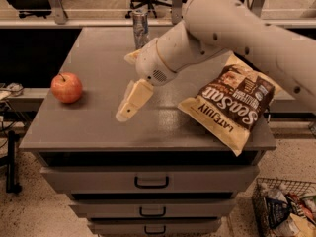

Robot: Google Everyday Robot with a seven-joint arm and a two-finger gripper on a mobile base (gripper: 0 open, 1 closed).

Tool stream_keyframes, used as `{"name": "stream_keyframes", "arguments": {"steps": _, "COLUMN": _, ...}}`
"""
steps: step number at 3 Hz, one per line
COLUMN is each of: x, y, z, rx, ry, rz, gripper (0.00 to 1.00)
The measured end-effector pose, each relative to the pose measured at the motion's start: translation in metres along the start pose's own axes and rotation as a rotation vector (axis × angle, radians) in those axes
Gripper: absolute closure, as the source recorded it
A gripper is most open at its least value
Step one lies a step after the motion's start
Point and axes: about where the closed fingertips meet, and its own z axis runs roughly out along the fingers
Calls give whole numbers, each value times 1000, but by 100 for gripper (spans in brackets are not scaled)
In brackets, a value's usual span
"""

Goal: Pick apple

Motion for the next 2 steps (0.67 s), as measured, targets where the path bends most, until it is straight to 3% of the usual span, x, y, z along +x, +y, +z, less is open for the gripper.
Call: {"name": "stream_keyframes", "arguments": {"steps": 2, "x": -43, "y": -25, "z": 92, "rx": -52, "ry": -174, "rz": 4, "gripper": 0}}
